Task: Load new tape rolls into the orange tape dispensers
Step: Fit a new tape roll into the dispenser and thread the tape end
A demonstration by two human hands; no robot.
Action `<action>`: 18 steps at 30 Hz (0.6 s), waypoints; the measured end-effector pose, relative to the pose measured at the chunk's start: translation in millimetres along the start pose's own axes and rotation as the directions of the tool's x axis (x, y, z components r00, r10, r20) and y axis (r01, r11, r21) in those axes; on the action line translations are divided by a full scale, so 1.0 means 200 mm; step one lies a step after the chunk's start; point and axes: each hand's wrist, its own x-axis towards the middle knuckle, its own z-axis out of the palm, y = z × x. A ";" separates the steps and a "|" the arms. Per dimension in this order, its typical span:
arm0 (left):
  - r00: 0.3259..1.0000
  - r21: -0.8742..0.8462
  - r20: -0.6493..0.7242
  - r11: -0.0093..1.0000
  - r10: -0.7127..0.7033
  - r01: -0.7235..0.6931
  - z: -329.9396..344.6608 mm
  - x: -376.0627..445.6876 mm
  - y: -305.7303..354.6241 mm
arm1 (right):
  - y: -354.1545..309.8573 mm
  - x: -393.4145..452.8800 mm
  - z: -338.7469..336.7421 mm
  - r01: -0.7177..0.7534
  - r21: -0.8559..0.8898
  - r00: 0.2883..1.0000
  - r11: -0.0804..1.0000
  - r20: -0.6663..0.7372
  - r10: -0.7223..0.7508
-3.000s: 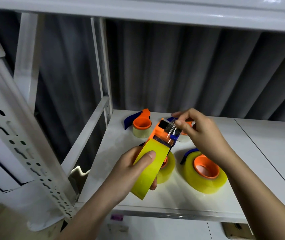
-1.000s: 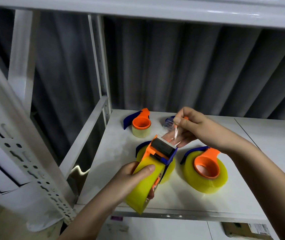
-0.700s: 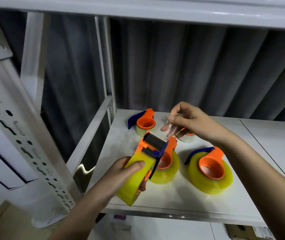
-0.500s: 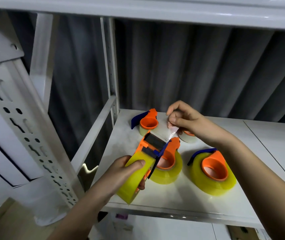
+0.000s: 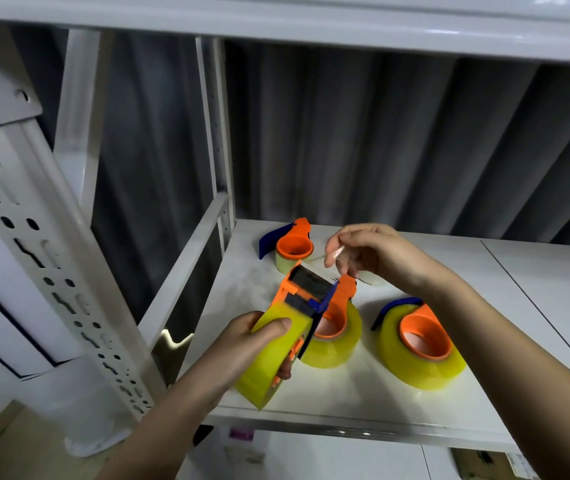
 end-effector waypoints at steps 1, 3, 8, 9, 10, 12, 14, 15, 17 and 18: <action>1.000 0.000 0.000 1.000 -0.004 0.004 0.00 0.00 0.00 | 0.00 0.00 0.00 -0.022 0.055 1.000 0.998 0.009 0.021; 1.000 0.003 0.003 1.000 -0.006 0.006 0.00 0.00 -0.01 | -0.01 0.00 0.00 -0.050 0.085 0.999 0.995 -0.013 0.051; 1.000 0.013 0.001 1.000 -0.010 0.010 0.00 0.01 -0.02 | -0.01 -0.02 0.06 0.067 -0.272 0.989 0.960 -0.110 -0.101; 1.000 0.009 -0.003 1.000 -0.013 0.013 0.01 0.01 -0.02 | 0.00 -0.02 0.06 0.091 -0.276 0.984 0.957 -0.121 -0.128; 1.000 0.007 -0.007 1.000 -0.014 0.014 0.01 0.01 -0.02 | 0.01 -0.02 0.07 0.106 -0.270 0.980 0.957 -0.132 -0.146; 1.000 0.012 -0.012 1.000 -0.014 0.014 0.00 0.02 -0.01 | 0.01 -0.02 0.09 0.120 -0.271 0.975 0.955 -0.150 -0.165; 1.000 0.011 -0.013 1.000 -0.015 0.015 0.01 0.02 -0.01 | 0.02 -0.02 0.09 0.121 -0.282 0.971 0.952 -0.166 -0.173; 1.000 0.008 -0.014 1.000 -0.015 0.015 0.01 0.02 -0.01 | 0.02 -0.02 0.09 0.118 -0.291 0.969 0.949 -0.177 -0.175; 1.000 0.003 -0.013 1.000 -0.009 0.009 0.01 0.02 -0.01 | 0.02 -0.02 0.08 0.111 -0.283 0.965 0.953 -0.199 -0.172; 1.000 0.005 -0.009 1.000 -0.004 0.005 0.02 0.02 -0.01 | 0.02 -0.02 0.07 0.109 -0.268 0.964 0.957 -0.205 -0.167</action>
